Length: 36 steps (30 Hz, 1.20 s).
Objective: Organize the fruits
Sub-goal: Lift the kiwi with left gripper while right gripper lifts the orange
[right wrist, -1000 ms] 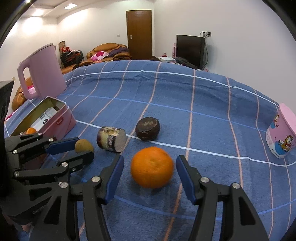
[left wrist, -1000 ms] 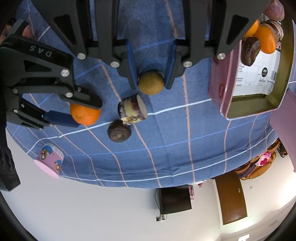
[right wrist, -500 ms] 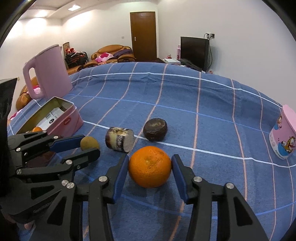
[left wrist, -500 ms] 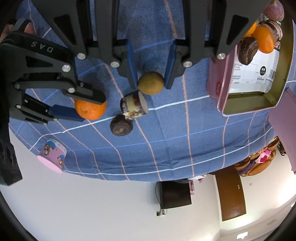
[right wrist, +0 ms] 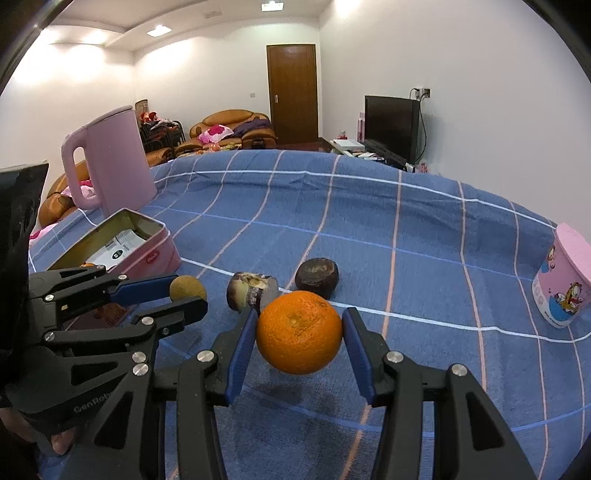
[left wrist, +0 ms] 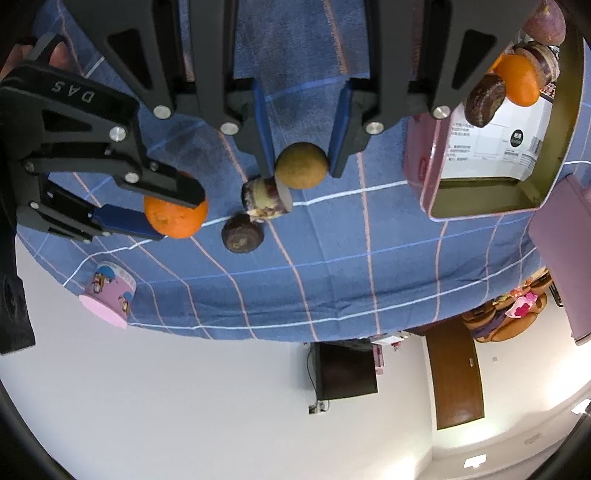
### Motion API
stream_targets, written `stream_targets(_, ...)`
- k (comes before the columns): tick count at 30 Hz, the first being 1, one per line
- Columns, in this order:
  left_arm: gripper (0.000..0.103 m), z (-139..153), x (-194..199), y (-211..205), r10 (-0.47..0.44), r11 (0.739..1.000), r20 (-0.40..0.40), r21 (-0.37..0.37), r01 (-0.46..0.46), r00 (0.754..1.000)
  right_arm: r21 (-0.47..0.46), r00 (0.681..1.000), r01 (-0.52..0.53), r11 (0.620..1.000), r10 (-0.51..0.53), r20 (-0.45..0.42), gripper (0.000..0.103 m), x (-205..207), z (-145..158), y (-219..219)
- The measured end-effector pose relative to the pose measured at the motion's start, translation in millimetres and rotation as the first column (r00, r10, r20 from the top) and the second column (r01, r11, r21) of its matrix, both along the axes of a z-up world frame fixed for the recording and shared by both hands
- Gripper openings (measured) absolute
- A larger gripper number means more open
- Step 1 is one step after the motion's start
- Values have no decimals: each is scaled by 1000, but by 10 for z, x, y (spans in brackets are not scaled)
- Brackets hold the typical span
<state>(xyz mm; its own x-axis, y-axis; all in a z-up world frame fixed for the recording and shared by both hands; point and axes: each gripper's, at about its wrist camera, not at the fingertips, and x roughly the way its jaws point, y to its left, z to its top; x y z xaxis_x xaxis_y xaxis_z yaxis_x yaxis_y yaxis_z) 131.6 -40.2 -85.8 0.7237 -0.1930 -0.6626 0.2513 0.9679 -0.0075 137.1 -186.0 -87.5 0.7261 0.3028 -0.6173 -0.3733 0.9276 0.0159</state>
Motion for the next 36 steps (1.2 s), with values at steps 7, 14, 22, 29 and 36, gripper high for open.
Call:
stream_targets(7, 31, 28, -35, 24, 5, 1000, 24, -9, -5, 1000, 1, 999, 0, 1000, 0, 35, 50, -54, 37, -9)
stream_targets(14, 31, 60, -84, 35, 5, 1000, 50, -11, -5, 999, 2, 997, -2, 1000, 2, 74, 50, -113, 71, -11)
stream_targets(22, 31, 89, -133, 44, 10, 1000, 77, -12, -9, 997, 15, 994, -7, 1000, 5, 111, 50, -188, 104, -40)
stream_targets(29, 31, 116, -175, 40, 12, 1000, 104, -3, -12, 994, 17, 990, -12, 1000, 10, 139, 50, -245, 124, -39)
stream_targets(36, 31, 150, -242, 24, 12, 1000, 140, 12, -14, 990, 18, 986, -17, 1000, 14, 168, 50, -301, 150, -29)
